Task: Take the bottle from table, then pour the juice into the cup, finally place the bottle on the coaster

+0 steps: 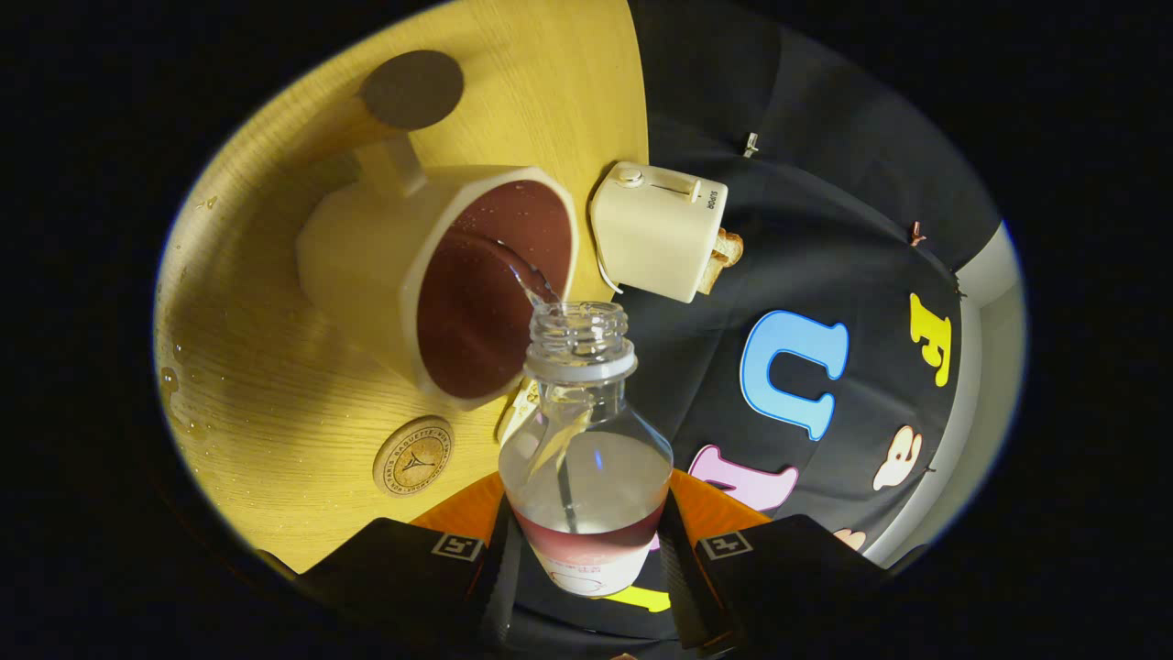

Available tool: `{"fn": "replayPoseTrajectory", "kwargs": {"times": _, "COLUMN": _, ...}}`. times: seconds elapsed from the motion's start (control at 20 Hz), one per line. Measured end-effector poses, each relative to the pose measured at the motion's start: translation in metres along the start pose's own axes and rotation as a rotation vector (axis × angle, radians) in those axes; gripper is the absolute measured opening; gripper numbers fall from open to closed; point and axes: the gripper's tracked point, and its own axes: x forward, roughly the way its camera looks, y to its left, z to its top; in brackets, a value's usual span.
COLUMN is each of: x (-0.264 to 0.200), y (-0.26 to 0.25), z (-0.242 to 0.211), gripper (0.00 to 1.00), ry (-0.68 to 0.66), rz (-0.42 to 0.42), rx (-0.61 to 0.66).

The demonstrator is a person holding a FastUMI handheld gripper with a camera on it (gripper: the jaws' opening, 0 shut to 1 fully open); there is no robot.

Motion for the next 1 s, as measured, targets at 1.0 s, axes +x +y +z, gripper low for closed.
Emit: {"fn": "replayPoseTrajectory", "kwargs": {"times": 1.0, "x": 0.01, "y": -0.038, "z": -0.014, "gripper": 0.7, "ry": -0.012, "rz": -0.037, "rx": -0.173}}
